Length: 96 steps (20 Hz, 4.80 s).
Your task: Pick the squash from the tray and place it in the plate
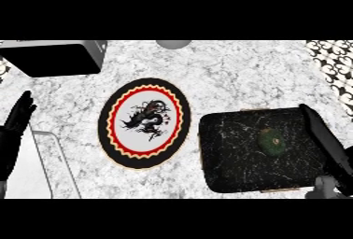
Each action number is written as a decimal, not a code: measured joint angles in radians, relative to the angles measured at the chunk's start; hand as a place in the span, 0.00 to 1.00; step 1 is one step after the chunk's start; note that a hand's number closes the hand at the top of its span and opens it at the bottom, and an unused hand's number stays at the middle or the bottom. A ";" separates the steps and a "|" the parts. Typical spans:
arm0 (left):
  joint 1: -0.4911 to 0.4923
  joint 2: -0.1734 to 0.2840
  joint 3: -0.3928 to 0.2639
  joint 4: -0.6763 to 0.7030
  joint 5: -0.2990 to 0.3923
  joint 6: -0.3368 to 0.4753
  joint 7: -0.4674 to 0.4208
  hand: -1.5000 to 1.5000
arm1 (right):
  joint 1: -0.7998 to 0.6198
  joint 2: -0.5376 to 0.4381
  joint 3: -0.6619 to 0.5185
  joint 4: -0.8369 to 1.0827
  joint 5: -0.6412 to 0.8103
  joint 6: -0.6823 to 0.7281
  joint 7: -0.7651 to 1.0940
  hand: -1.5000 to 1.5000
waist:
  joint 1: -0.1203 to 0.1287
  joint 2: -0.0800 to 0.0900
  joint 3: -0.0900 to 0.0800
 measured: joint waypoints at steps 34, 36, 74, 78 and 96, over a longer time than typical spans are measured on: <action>-0.120 -0.027 -0.054 0.046 -0.043 -0.021 -0.022 0.50 | 0.469 -0.569 0.323 -0.237 0.357 0.200 1.107 0.00 | 0.097 0.022 0.004; -0.119 -0.027 -0.054 0.051 -0.041 -0.027 -0.028 0.50 | 0.421 -0.580 0.333 -0.215 0.364 0.231 1.155 0.00 | 0.095 0.020 0.005; -0.108 -0.035 -0.034 0.041 -0.052 -0.043 -0.033 0.50 | -0.013 -0.468 0.429 0.276 0.394 0.536 0.985 1.00 | 0.094 0.016 0.003; -0.160 -0.044 -0.056 0.049 -0.055 -0.057 -0.011 0.50 | -0.097 -0.606 0.514 0.324 0.464 0.729 0.893 1.00 | 0.139 0.031 0.000; -0.089 -0.030 -0.035 0.045 -0.067 -0.025 -0.015 0.50 | -0.451 -0.618 0.471 0.514 0.669 0.705 0.568 1.00 | 0.078 0.009 0.009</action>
